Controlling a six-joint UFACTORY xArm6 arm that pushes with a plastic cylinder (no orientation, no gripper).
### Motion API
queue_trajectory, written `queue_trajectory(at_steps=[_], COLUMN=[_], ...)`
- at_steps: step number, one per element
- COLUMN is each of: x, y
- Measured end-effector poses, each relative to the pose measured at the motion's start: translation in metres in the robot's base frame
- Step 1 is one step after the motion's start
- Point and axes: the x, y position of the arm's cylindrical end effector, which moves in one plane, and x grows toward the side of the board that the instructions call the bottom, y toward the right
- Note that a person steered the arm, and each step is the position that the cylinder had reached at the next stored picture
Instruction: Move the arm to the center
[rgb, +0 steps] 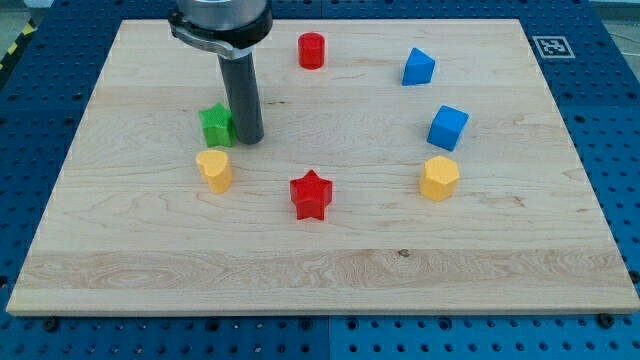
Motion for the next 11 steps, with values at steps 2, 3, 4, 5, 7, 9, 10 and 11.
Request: queue_trajectory(at_steps=[2,3,4,5,7,9,10,11], x=[0.0,0.0,0.0,0.0,-0.001,-0.001,-0.001,-0.001], y=[0.011,0.012,0.029,0.032,0.054,0.081,0.088,0.088])
